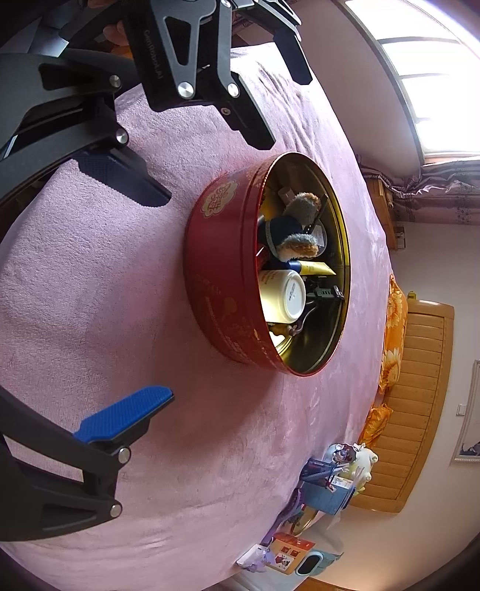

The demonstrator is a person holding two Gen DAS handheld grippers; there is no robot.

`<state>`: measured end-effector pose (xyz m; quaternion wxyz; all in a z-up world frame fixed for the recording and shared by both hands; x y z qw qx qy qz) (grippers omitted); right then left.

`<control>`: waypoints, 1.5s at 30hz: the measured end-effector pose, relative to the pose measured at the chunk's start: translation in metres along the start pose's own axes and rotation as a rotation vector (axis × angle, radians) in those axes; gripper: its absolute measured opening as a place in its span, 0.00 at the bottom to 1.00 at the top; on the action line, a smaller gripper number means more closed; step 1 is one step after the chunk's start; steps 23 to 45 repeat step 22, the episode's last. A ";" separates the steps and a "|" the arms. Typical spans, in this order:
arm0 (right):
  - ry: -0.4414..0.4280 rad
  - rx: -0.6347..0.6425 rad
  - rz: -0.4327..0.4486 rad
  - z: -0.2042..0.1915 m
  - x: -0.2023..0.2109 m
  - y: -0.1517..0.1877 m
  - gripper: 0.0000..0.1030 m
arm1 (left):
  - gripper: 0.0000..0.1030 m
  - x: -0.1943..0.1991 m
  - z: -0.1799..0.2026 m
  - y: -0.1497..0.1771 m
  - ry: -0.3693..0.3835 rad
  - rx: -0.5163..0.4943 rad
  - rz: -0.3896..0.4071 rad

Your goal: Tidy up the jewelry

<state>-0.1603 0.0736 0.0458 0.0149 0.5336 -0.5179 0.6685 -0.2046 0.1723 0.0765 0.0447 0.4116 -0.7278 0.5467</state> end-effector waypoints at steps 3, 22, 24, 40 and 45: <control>0.022 -0.010 0.010 0.008 0.003 -0.001 0.96 | 0.93 0.012 0.008 -0.004 -0.003 -0.048 0.051; 0.039 -0.073 0.012 0.036 0.011 0.002 0.96 | 0.93 0.035 0.032 -0.013 0.080 -0.113 0.122; 0.039 -0.073 0.012 0.036 0.011 0.002 0.96 | 0.93 0.035 0.032 -0.013 0.080 -0.113 0.122; 0.039 -0.073 0.012 0.036 0.011 0.002 0.96 | 0.93 0.035 0.032 -0.013 0.080 -0.113 0.122; 0.039 -0.073 0.012 0.036 0.011 0.002 0.96 | 0.93 0.035 0.032 -0.013 0.080 -0.113 0.122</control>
Point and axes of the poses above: each gripper's, at about its wrist camera, not at the fingertips, and x roughly against the way its jaws point, z to its right, y to its underside, the point moved 1 cm from there along -x, roughly the way its jaws point, and after that the axes turned 11 degrees about -x, right-handed, at the moved point
